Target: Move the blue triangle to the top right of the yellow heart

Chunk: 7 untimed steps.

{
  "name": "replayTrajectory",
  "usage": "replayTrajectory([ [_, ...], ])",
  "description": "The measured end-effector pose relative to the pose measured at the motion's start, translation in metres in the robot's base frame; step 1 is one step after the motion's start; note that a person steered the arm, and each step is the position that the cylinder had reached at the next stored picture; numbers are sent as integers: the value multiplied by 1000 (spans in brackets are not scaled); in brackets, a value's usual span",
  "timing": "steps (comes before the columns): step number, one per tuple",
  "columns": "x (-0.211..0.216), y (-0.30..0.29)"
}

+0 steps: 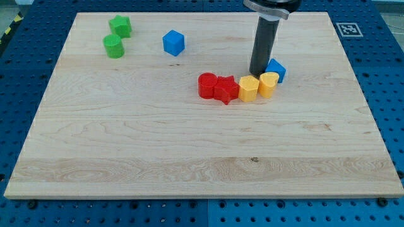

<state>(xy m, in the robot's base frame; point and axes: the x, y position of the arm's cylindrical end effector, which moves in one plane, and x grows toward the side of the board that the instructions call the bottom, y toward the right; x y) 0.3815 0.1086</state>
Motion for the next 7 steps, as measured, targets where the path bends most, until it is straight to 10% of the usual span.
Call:
replayTrajectory([
  [7,-58,-10],
])
